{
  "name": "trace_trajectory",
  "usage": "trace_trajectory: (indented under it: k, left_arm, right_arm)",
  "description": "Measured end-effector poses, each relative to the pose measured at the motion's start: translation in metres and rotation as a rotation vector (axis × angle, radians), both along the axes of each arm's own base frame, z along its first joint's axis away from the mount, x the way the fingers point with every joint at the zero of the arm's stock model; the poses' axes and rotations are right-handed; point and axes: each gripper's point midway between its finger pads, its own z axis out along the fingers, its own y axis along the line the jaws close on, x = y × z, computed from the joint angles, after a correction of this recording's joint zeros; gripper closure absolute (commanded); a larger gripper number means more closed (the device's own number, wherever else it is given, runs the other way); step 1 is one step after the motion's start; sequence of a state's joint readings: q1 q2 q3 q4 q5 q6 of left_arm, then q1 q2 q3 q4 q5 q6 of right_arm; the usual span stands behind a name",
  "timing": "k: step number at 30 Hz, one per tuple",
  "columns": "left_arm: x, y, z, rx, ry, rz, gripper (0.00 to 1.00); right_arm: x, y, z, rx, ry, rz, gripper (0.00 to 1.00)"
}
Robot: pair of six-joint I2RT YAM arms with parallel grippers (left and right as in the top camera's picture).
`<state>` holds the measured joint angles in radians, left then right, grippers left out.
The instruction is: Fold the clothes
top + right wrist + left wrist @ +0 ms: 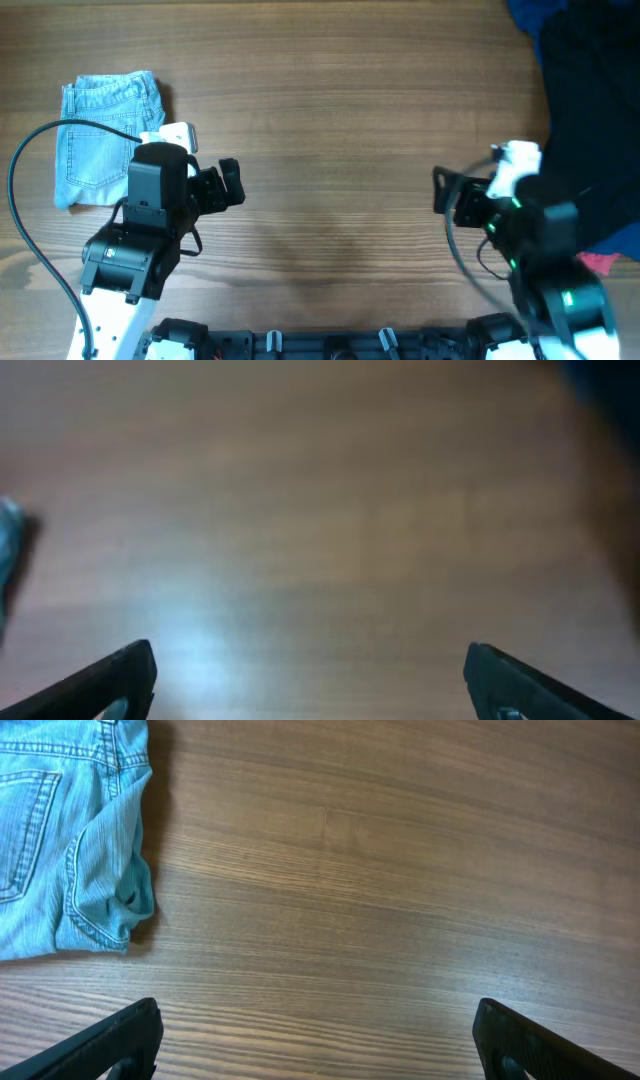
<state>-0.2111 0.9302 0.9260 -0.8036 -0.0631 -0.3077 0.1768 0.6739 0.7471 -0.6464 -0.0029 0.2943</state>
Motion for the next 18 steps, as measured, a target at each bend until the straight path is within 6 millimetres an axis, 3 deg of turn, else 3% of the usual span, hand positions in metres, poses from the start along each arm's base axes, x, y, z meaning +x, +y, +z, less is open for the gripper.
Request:
trace_trajectory:
  k: [1, 4, 11, 16, 18]
  left_arm:
    - [0.0, 0.0, 0.0, 0.0, 0.001, 0.0, 0.0]
    - [0.0, 0.0, -0.001, 0.001, 0.004, 0.0, 0.0]
    - [0.0, 0.0, -0.002, 0.001, 0.006, 0.0, 0.0]
    - [0.0, 0.0, -0.002, 0.001, 0.005, 0.0, 0.0]
    - [0.0, 0.0, -0.002, 0.001, 0.006, 0.0, 0.0]
  right_arm:
    - [-0.004, -0.005, 0.015, -0.011, -0.104, -0.001, 0.0]
    - [-0.018, -0.018, 0.028, -0.024, -0.297, -0.029, 0.0]
    - [-0.022, -0.026, 0.008, -0.019, -0.561, -0.063, 0.0]
    - [-0.018, -0.026, 0.012, -0.014, -0.745, -0.067, 0.0]
    - [-0.014, -0.026, -0.003, -0.035, -0.737, -0.062, 0.0]
